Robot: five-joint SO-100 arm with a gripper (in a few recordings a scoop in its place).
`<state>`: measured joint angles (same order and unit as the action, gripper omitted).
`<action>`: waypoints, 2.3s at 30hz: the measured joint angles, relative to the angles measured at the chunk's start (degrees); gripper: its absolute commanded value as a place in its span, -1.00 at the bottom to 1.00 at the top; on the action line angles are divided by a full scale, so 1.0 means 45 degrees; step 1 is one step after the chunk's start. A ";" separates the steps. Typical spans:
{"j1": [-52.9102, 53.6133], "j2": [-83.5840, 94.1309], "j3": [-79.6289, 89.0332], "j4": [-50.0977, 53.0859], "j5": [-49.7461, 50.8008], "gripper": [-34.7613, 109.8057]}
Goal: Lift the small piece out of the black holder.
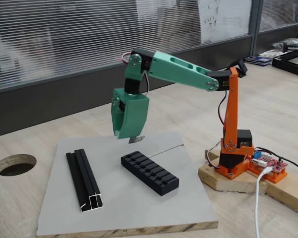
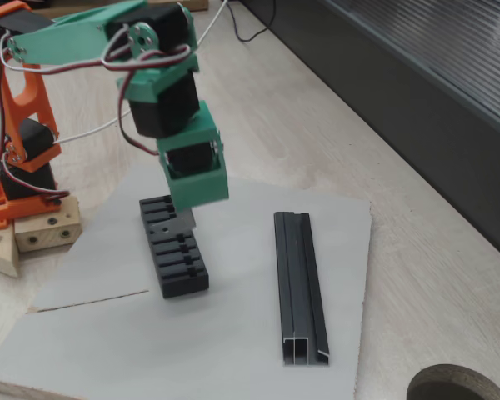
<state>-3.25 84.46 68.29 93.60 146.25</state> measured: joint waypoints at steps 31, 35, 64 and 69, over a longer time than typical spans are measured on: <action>0.0000 0.3867 0.0000 0.0000 0.0000 -0.47; -0.0020 0.4688 0.0000 0.0000 0.0000 -0.47; 0.0020 0.6035 0.0020 0.0059 -0.0020 -0.47; 0.0020 0.6035 0.0020 0.0020 -0.0020 -0.47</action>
<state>-3.16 111.62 68.38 93.69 146.16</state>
